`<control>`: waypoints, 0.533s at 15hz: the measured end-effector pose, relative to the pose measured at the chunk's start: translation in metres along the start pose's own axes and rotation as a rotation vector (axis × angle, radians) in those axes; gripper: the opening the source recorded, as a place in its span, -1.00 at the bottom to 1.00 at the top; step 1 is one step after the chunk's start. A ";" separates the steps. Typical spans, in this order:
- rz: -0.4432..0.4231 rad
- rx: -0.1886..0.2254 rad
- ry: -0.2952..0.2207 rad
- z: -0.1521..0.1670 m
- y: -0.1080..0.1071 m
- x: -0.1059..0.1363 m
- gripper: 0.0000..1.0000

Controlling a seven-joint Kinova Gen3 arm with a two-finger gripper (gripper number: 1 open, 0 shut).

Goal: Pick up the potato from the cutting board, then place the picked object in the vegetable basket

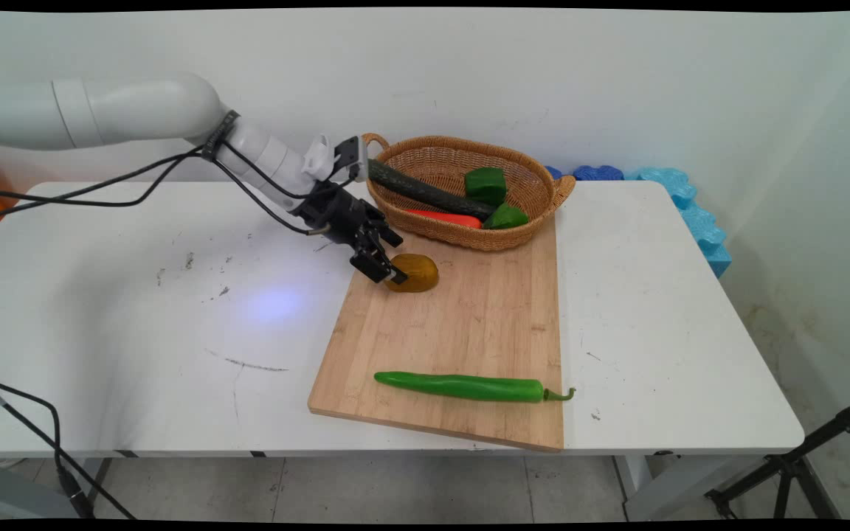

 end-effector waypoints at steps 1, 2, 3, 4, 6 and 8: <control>0.006 -0.003 0.000 0.004 0.000 -0.001 1.00; 0.013 -0.005 -0.001 0.007 -0.001 -0.002 1.00; 0.020 -0.007 -0.002 0.010 -0.001 -0.002 1.00; 0.028 -0.009 -0.003 0.012 -0.001 -0.003 -1.00; 0.046 -0.016 -0.005 0.016 0.000 -0.004 -1.00; 0.071 -0.026 -0.007 0.018 0.000 -0.005 -1.00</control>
